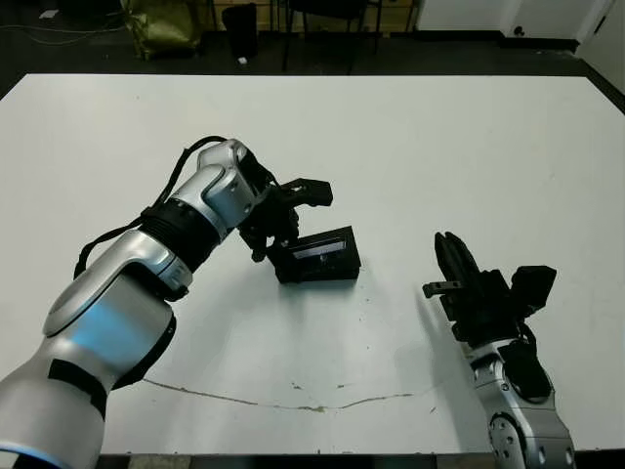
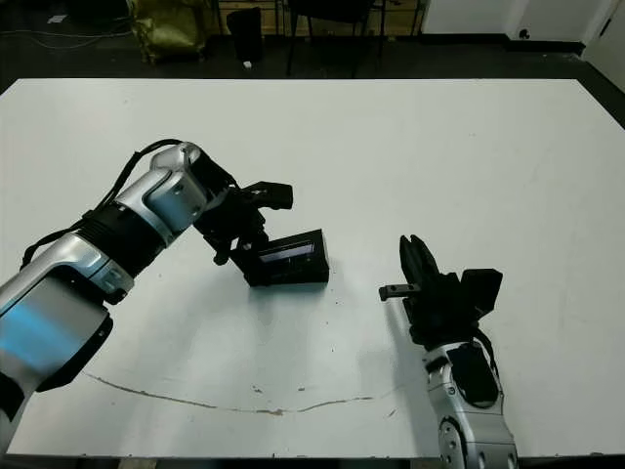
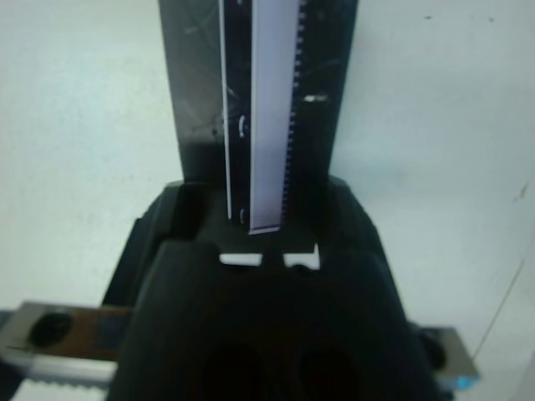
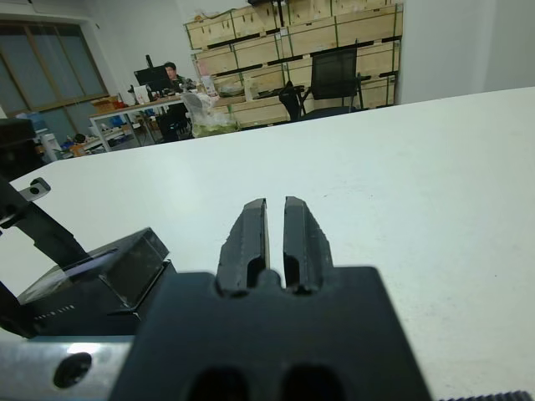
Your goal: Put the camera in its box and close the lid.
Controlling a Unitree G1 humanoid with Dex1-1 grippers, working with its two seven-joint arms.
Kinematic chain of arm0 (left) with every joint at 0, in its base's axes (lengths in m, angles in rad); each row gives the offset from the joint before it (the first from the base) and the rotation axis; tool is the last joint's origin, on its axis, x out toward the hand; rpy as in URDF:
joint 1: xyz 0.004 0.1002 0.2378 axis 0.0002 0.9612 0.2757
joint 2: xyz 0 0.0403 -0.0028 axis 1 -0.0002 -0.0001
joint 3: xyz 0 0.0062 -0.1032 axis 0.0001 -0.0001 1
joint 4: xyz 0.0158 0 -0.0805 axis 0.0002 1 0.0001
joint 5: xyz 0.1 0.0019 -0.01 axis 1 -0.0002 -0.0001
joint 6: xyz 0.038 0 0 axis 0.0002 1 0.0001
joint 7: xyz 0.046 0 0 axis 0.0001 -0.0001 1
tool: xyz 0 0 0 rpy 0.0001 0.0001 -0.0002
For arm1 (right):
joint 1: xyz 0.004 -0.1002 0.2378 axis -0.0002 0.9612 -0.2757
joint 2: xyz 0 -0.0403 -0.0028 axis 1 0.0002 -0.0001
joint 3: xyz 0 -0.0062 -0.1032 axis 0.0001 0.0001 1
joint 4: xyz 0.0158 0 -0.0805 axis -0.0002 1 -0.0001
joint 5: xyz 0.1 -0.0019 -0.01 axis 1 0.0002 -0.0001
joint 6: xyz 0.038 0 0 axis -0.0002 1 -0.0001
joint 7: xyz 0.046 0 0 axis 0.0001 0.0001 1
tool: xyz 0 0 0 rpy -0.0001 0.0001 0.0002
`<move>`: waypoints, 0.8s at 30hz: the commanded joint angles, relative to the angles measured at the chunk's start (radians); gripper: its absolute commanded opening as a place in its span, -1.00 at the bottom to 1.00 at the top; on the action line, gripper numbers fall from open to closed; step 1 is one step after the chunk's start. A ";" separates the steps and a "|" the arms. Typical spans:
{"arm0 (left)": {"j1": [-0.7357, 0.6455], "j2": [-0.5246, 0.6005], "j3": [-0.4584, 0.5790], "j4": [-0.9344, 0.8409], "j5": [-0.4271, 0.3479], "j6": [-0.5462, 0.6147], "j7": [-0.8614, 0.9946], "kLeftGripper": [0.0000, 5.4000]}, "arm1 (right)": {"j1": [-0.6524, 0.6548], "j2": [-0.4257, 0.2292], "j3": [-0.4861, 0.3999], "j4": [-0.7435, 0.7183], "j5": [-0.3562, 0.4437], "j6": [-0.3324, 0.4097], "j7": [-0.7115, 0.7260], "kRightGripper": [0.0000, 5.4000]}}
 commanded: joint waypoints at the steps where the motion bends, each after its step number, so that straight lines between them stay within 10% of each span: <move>1: 0.014 -0.044 -0.017 0.028 0.009 -0.004 0.012 -0.23 | 0.007 -0.007 -0.005 -0.005 0.003 0.028 -0.003 -1.00; 24: 0.025 -0.134 -0.020 0.081 0.056 -0.076 0.064 -0.23 | 0.015 -0.004 -0.016 -0.016 0.016 0.040 -0.013 -1.00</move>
